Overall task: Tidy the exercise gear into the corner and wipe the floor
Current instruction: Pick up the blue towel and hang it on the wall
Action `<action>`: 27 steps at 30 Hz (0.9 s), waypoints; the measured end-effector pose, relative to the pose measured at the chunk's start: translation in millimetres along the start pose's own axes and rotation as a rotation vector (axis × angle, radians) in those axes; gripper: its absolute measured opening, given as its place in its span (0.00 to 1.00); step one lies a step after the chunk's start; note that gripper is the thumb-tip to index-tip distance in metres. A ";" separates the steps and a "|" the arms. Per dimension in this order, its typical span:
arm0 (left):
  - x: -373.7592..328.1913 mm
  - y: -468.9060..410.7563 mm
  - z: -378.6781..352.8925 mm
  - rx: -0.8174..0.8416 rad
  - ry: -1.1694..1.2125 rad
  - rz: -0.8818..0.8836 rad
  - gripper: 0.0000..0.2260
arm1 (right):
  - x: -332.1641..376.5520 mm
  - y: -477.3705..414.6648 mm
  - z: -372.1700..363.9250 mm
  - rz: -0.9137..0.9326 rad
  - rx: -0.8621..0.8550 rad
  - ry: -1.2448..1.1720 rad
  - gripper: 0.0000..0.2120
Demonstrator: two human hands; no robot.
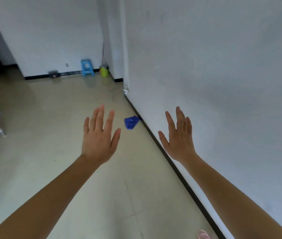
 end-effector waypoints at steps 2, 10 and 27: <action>48.3 -14.7 -2.1 0.019 -0.024 0.035 0.29 | 32.0 -40.1 -26.4 0.018 0.036 -0.016 0.33; 174.1 -119.4 -50.8 0.051 -0.028 0.122 0.28 | 88.4 -181.1 -118.0 0.096 0.098 -0.041 0.33; 402.4 -467.2 -168.9 0.061 -0.111 0.204 0.29 | 87.5 -600.2 -307.9 0.064 0.123 -0.129 0.33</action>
Point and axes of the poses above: each hand's wrist, its own y-axis away from the middle knuckle, its own z-axis out of the back of the hand, x = y × z, the point moved 7 cm from there along -y, towards the middle knuckle, and after that the axes turned 12 degrees about x, right-handed, at the moved point
